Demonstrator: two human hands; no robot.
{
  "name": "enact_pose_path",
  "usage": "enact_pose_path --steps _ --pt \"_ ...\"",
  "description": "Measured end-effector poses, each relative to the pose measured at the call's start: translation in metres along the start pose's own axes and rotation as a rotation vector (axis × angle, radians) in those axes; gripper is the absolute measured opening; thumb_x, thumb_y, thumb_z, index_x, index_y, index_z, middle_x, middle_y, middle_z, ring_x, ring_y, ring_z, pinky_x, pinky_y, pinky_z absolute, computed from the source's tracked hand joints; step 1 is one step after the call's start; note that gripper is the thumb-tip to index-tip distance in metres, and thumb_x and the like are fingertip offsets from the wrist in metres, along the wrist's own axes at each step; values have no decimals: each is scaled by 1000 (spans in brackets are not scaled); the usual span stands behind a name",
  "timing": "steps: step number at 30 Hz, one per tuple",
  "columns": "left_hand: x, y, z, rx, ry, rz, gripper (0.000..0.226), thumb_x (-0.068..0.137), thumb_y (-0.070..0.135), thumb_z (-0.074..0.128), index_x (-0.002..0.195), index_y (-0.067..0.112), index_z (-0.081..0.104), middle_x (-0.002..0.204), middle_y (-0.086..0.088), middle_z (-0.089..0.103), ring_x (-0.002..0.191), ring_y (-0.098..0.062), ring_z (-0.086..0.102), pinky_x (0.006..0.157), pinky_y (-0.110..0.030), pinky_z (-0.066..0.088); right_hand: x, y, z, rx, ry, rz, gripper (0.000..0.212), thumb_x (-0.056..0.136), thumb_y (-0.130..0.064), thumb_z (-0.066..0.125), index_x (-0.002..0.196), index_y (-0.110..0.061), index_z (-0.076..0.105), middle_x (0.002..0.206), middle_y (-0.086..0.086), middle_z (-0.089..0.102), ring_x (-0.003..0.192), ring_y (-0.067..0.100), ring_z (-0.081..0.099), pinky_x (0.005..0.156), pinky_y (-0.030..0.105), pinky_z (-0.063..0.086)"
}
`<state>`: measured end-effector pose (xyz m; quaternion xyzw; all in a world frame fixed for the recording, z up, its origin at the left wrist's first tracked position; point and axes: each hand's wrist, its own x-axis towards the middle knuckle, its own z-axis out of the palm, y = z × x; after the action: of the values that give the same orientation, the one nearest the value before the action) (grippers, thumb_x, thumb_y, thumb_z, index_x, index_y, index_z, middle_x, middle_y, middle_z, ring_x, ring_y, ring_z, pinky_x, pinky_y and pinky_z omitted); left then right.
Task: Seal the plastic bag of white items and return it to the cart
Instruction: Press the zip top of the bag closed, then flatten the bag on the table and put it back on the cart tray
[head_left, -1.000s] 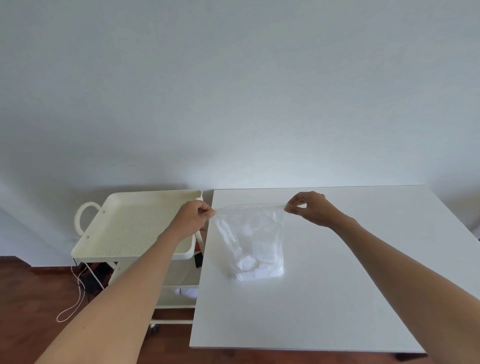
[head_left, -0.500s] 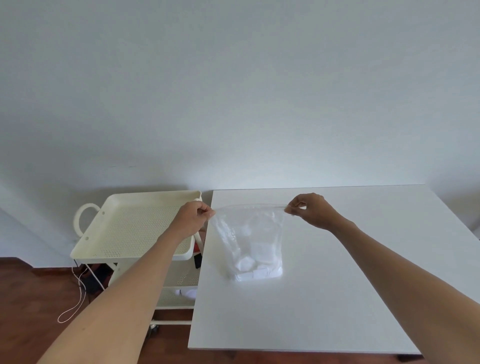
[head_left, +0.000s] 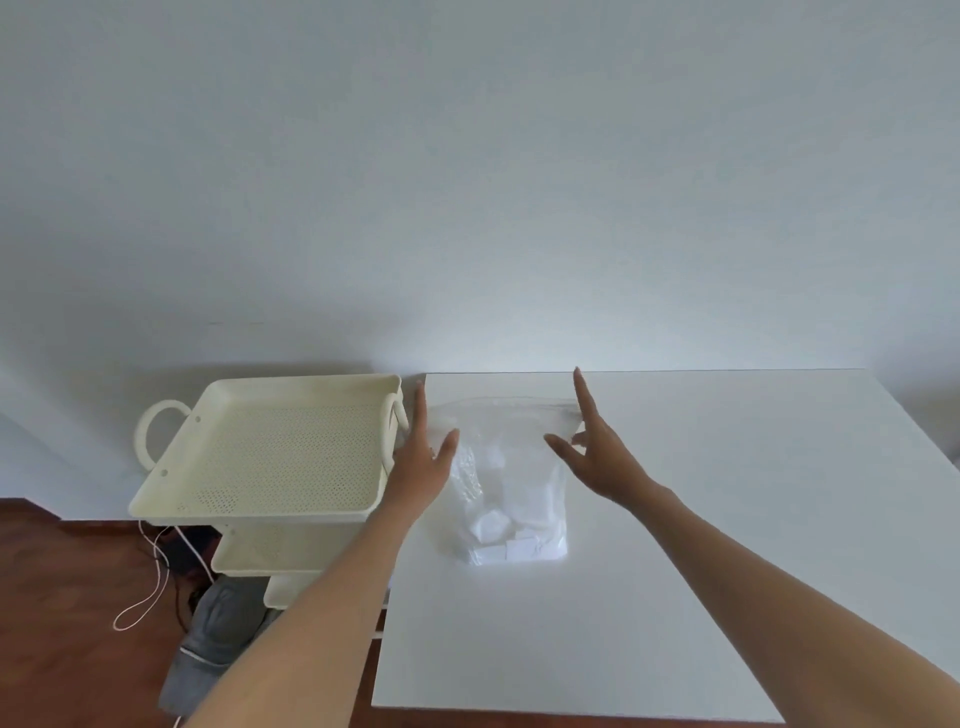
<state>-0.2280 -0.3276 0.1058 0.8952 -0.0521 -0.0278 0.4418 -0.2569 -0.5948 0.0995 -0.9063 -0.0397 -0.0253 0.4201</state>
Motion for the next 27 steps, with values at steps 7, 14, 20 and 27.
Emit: enact_pose_path --steps 7,14,20,27 --pt "11 -14 34 111 95 177 93 101 42 53 155 39 -23 148 39 -23 140 -13 31 106 -28 28 13 18 32 -65 43 -131 92 102 -38 56 159 -39 -16 166 7 20 123 35 48 99 45 51" --pt "42 -33 69 11 -82 74 88 100 52 48 147 58 -26 163 22 1 145 -30 40 111 -52 40 29 50 63 -5 -130 54 88 99 -53 54 154 -56 -15 152 11 43 117 28 55 99 38 44" --pt "38 -52 100 62 -203 -57 84 98 61 44 144 62 -26 167 -5 23 145 -31 41 113 -59 38 23 65 87 -39 -220 203 89 97 -60 50 149 -60 -22 149 16 43 125 37 54 106 53 45" --pt "11 -73 115 125 -392 -265 90 98 58 48 147 57 -27 145 -12 45 122 -29 57 98 -38 46 -23 84 103 -85 -250 347 86 98 -61 48 154 -53 -16 122 4 41 83 24 59 84 37 53"
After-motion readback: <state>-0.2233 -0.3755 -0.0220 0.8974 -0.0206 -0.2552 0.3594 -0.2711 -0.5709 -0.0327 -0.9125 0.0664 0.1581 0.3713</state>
